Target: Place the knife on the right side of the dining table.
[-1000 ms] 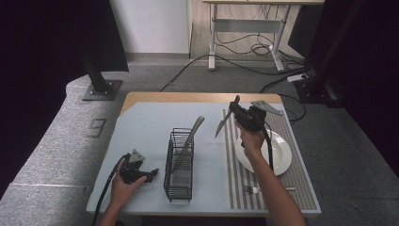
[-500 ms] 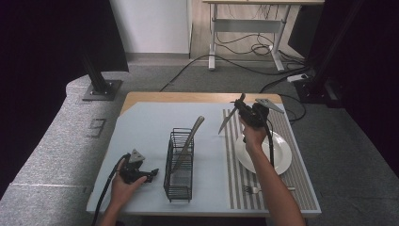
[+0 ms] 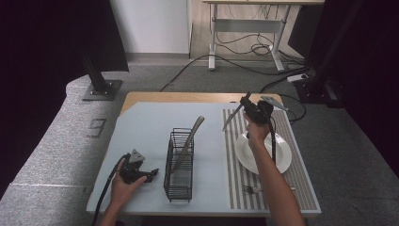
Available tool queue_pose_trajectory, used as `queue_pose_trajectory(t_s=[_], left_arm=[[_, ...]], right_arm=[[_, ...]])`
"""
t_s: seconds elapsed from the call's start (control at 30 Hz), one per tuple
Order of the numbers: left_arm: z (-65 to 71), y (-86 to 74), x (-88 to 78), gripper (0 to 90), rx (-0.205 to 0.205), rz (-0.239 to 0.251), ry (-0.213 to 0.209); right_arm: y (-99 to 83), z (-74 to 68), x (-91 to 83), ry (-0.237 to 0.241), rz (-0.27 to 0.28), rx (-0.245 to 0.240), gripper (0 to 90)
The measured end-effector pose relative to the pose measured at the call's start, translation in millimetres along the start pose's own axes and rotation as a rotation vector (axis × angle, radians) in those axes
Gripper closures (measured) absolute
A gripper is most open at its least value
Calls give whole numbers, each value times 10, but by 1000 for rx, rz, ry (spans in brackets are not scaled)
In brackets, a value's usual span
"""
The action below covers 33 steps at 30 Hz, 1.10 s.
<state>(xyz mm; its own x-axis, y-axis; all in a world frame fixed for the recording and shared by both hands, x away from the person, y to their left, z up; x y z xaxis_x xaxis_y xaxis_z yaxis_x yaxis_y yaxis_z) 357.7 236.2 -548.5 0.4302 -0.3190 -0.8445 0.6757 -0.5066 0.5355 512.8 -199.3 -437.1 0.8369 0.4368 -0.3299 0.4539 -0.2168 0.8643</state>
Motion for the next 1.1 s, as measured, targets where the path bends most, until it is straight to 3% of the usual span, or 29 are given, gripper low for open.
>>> queue_pose_trajectory(t_s=[0.4, 0.57, 0.83, 1.1], left_arm=[[0, 0, 1, 140, 0, 1, 0], [0, 0, 0, 140, 0, 0, 0], [0, 0, 0, 140, 0, 0, 0], [0, 0, 1, 140, 0, 1, 0]], right_arm=[[61, 159, 74, -27, 42, 28, 834], [60, 258, 70, -32, 38, 60, 832], [50, 308, 65, -56, 30, 38, 816], [48, 412, 61, -51, 11, 54, 807]])
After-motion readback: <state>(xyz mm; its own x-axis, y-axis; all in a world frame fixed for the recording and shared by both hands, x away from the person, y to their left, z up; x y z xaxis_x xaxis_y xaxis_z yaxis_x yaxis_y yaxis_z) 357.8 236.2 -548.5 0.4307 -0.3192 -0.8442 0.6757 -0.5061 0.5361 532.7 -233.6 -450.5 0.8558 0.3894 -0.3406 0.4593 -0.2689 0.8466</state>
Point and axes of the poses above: each handheld gripper's, and its own axes: x roughly forward along the jaws, y roughly out of its top, z roughly to its right, the point moved 3 cm from there along x, roughly forward along the jaws, and after that the axes turned 11 degrees about -z, right-handed, at the moved point
